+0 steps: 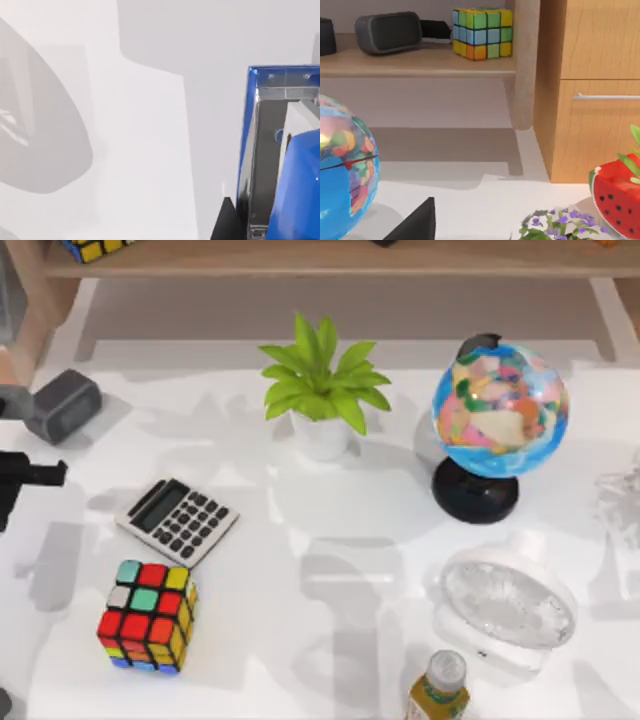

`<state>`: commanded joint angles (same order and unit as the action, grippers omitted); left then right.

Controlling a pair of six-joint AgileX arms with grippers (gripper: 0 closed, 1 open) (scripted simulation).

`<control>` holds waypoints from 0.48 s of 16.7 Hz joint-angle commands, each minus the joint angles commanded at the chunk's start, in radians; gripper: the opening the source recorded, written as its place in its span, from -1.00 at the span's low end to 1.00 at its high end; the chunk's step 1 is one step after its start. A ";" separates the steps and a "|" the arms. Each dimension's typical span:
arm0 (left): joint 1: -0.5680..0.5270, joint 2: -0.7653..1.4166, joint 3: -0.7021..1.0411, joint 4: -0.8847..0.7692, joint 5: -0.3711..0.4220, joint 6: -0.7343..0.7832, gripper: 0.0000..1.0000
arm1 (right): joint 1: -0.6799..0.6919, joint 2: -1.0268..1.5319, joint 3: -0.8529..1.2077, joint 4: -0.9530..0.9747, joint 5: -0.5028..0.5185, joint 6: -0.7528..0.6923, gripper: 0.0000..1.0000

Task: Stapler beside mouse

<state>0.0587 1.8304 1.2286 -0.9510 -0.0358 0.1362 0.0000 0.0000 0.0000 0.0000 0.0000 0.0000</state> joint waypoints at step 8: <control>-0.013 -0.054 -0.056 0.070 -0.021 -0.003 -1.00 | 0.000 0.000 0.000 0.000 0.000 0.000 1.00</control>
<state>0.0460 1.7761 1.1727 -0.8813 -0.0570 0.1334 0.0000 0.0000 0.0000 0.0000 0.0000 0.0000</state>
